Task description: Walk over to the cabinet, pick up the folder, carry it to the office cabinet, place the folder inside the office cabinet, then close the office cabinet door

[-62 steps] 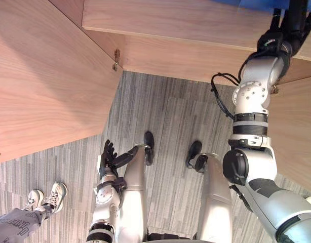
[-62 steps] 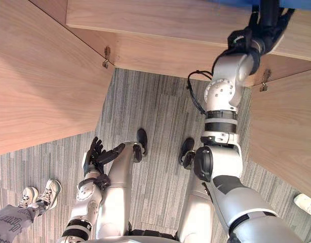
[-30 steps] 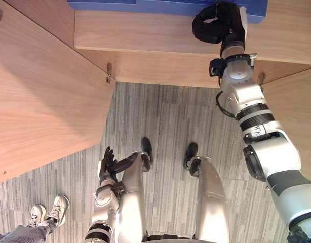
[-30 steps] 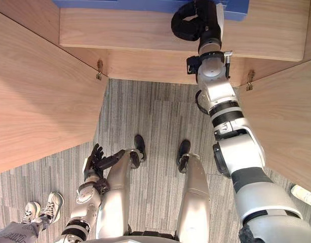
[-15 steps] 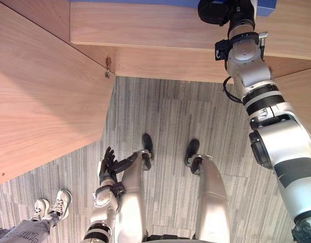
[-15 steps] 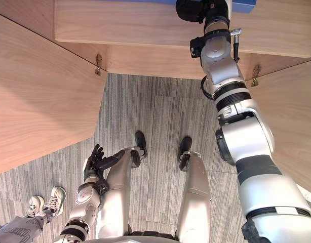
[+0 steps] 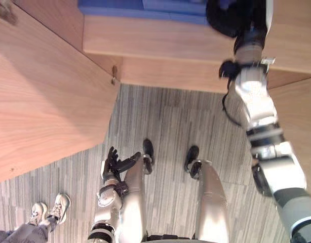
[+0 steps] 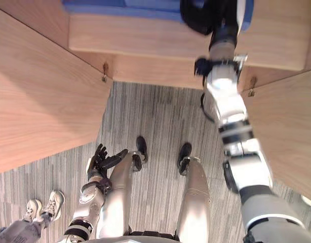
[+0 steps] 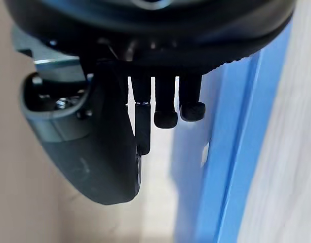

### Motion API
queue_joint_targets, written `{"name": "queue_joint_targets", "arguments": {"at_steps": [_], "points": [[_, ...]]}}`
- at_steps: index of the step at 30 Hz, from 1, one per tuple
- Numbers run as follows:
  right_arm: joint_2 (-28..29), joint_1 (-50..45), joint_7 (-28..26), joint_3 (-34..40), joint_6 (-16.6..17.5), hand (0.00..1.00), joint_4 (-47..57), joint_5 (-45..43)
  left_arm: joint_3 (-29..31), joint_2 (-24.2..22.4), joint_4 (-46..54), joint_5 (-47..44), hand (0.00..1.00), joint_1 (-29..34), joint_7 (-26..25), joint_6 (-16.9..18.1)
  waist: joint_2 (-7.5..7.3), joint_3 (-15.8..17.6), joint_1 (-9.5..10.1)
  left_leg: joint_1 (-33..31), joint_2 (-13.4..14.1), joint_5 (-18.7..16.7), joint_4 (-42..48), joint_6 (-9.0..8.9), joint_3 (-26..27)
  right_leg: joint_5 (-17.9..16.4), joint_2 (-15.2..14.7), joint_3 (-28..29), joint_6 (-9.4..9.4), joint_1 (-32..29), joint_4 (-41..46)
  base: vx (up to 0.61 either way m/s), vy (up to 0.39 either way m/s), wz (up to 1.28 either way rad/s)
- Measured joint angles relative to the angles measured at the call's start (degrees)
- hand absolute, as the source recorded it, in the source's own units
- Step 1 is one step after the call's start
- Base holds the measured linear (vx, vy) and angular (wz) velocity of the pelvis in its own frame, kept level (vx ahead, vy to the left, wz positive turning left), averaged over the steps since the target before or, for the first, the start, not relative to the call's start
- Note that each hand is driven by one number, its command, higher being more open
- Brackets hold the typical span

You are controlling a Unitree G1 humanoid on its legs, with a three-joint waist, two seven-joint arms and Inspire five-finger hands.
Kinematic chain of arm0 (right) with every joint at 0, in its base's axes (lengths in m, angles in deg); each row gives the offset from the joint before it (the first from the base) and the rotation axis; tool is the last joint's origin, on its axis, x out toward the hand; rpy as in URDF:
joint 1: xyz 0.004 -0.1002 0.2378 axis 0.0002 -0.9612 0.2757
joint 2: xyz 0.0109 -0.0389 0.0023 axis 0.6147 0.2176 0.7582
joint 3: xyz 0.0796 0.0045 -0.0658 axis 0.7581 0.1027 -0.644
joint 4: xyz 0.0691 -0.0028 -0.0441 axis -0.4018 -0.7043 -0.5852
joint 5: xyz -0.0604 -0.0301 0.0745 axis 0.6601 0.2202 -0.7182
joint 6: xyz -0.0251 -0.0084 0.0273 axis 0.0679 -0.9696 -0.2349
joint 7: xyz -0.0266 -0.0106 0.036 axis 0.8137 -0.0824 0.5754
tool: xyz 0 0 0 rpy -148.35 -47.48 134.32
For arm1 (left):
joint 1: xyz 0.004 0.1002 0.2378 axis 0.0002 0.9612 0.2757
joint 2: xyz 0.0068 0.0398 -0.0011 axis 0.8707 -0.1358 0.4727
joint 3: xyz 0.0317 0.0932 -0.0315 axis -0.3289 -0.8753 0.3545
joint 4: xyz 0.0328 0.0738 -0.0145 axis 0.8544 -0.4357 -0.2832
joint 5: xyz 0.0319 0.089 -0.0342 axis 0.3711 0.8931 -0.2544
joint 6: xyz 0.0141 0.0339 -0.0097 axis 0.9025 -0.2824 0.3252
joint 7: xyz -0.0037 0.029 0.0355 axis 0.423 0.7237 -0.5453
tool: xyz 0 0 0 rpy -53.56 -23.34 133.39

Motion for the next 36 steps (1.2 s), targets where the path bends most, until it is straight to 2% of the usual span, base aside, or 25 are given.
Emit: {"name": "queue_joint_targets", "arguments": {"at_steps": [4, 6, 7, 8, 9, 11, 15, 18, 21, 28, 31, 33, 34, 36], "points": [[5.1, -16.2, -6.0, -5.4, 1.1, 0.00, -0.1, 5.3, -0.5, 2.0, -5.5, 1.7, 1.00, 0.8, 1.2, -0.5, -2.08, -1.8, -1.05, 8.9, 0.1, 0.8, -5.9, -0.97, 0.9, 1.3, 1.7, 0.2, 0.46, 8.4, -6.4, 0.07, -0.046, -0.16], [8.0, -23.9, -8.8, -6.0, 0.9, 0.00, -6.5, 9.5, -0.7, 3.6, -9.5, 2.4, 1.00, 1.2, 1.9, -1.1, -3.62, -3.3, -1.23, 15.1, 0.1, 2.5, -11.8, -1.43, 2.1, 3.9, 3.3, 0.5, 0.66, 14.2, -13.3, 0.15, -0.013, -0.23], [8.6, -25.5, -9.2, -5.8, 0.7, 0.00, -8.3, 10.7, -0.7, 3.8, -10.3, 2.7, 1.00, 1.4, 2.0, -1.4, -3.74, -3.7, -1.44, 16.4, 0.0, 2.9, -12.8, -1.57, 2.2, 4.5, 3.6, 0.5, 0.84, 15.7, -14.8, 0.20, 0.012, -0.18], [10.1, -28.6, -10.0, -4.5, 0.2, 1.00, -11.7, 12.5, -0.6, 4.0, -11.8, 3.5, 1.00, 1.9, 2.1, -1.9, -3.80, -4.6, -1.80, 19.1, -0.1, 3.2, -14.8, -1.62, 2.5, 5.7, 4.1, 0.6, 1.16, 18.7, -17.9, 0.15, 0.033, -0.14], [11.1, -30.0, -10.4, -3.3, -0.2, 1.00, -13.5, 13.5, -0.6, 4.1, -12.5, 3.6, 1.00, 2.3, 2.2, -2.0, -3.94, -4.9, -1.95, 20.8, -0.2, 3.4, -16.2, -1.58, 3.1, 6.2, 4.3, 1.0, 1.39, 20.3, -19.6, 0.16, 0.050, -0.27], [14.7, -35.2, -11.0, 1.6, -1.6, 1.00, -19.0, 15.4, 0.1, 4.1, -14.0, 5.1, 1.00, 5.3, 2.4, -2.6, -4.08, -8.8, -2.58, 26.0, -0.9, 4.3, -21.3, -1.73, 5.5, 8.8, 4.9, 2.5, 2.20, 25.0, -26.0, 0.15, 0.057, -0.39], [18.1, -39.9, -10.4, 9.8, -2.2, 1.00, -28.7, 16.2, 2.5, 4.1, -15.3, 6.9, 1.00, 8.6, 2.4, -3.2, -4.15, -14.0, -3.63, 35.5, -2.9, 6.4, -30.6, -1.90, 9.4, 12.4, 5.2, 5.5, 3.30, 32.3, -34.7, 0.13, 0.060, -0.43], [19.9, -41.5, -9.0, 16.6, -3.2, 1.00, -36.3, 15.9, 4.5, 4.0, -16.2, 8.4, 1.00, 9.2, 2.3, -3.2, -4.12, -16.7, -4.18, 39.3, -3.6, 7.6, -34.6, -2.07, 10.8, 12.8, 5.2, 6.6, 3.57, 34.3, -36.2, 0.06, 0.037, -0.25], [20.0, -43.0, -7.9, 22.0, -4.3, 1.00, -41.3, 14.4, 4.6, 3.9, -16.8, 9.3, 1.00, 9.2, 2.3, -3.8, -4.06, -17.6, -4.50, 42.7, -4.3, 8.7, -37.8, -1.97, 11.6, 13.1, 5.3, 7.6, 3.71, 36.1, -37.1, 0.00, 0.023, -0.17], [20.3, -46.3, -6.7, 31.7, -4.8, 1.00, -42.2, 5.6, 5.4, 3.8, -16.9, 10.1, 1.00, 11.4, 2.6, -4.8, -4.03, -18.3, -5.94, 46.8, -5.5, 9.8, -41.1, -1.64, 15.2, 15.2, 5.6, 11.6, 3.87, 37.1, -38.9, -0.09, 0.025, -0.31], [20.1, -46.4, -6.1, 39.0, -4.8, 1.00, -40.7, 1.2, 5.7, 4.2, -16.6, 10.1, 1.00, 12.1, 3.0, -5.0, -3.96, -18.4, -6.25, 48.0, -6.2, 9.7, -41.6, -1.68, 17.8, 16.1, 5.6, 14.3, 4.00, 37.0, -39.6, -0.10, 0.028, -0.40], [19.5, -46.9, -5.4, 42.6, -4.9, 1.00, -37.0, -0.4, 5.7, 4.3, -16.2, 10.1, 1.00, 13.0, 3.0, -5.0, -3.71, -18.6, -7.29, 48.4, -6.3, 9.0, -41.6, -2.16, 19.0, 16.2, 5.6, 15.9, 4.02, 36.6, -39.7, -0.13, 0.029, -0.75], [9.4, -47.4, -3.6, 48.2, -4.7, 1.00, -27.2, 0.5, 5.3, 4.7, -12.1, 10.0, 1.00, 16.5, 3.4, -4.7, -2.25, -19.2, -8.85, 48.5, -7.1, 7.1, -41.1, -2.16, 23.2, 16.3, 5.6, 20.6, 3.88, 34.3, -39.7, -0.09, 0.032, -1.07], [4.1, -46.1, -3.0, 49.5, -4.2, 1.00, -27.2, 1.8, 4.3, 5.6, -11.4, 10.0, 1.00, 16.7, 3.6, -3.9, -1.53, -19.5, -9.50, 48.2, -7.2, 6.2, -40.3, -2.13, 24.1, 16.6, 5.6, 21.7, 3.77, 33.9, -39.8, -0.01, 0.009, -0.65]]}}
